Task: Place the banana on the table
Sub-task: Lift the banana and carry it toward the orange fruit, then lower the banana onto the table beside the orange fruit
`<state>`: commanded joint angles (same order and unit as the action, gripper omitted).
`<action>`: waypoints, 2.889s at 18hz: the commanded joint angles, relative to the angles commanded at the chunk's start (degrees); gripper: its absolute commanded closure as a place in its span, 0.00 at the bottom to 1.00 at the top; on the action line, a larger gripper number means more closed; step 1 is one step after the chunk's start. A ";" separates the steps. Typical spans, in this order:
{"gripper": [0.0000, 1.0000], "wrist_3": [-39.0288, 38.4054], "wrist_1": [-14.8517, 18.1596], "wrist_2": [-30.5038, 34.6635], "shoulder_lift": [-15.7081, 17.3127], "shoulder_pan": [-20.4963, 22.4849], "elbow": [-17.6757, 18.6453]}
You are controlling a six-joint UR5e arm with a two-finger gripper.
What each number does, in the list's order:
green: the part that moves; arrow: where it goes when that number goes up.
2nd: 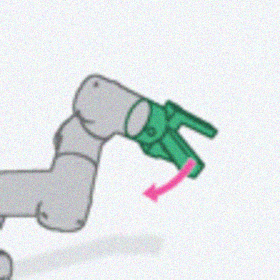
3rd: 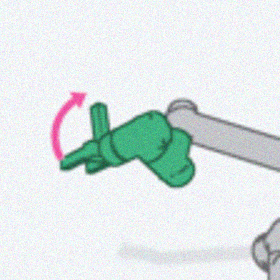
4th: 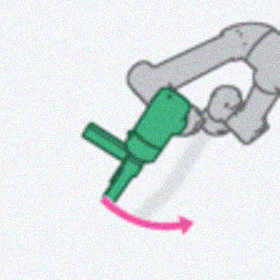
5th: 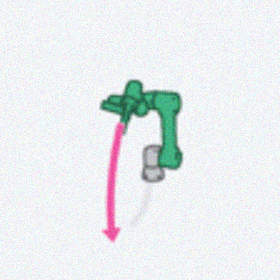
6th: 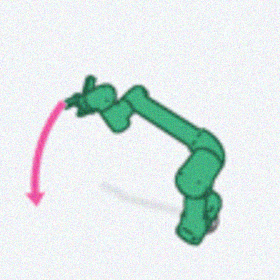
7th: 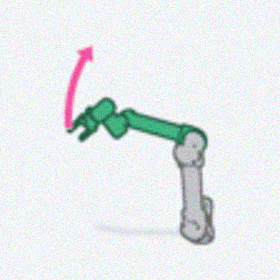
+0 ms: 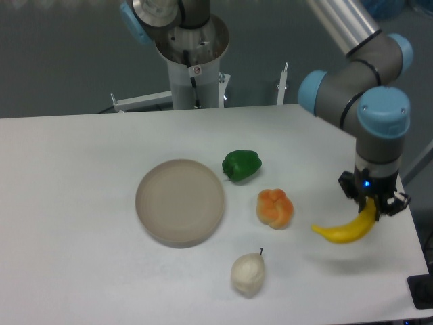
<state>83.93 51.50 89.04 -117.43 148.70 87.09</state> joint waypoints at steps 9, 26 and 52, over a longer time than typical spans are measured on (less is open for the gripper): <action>0.69 8.05 0.00 -5.46 2.03 5.63 6.68; 0.71 10.11 -0.35 -4.93 1.76 7.04 14.07; 0.66 8.17 -0.70 -4.67 1.15 6.87 16.18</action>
<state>92.11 50.80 84.38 -116.28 155.57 103.27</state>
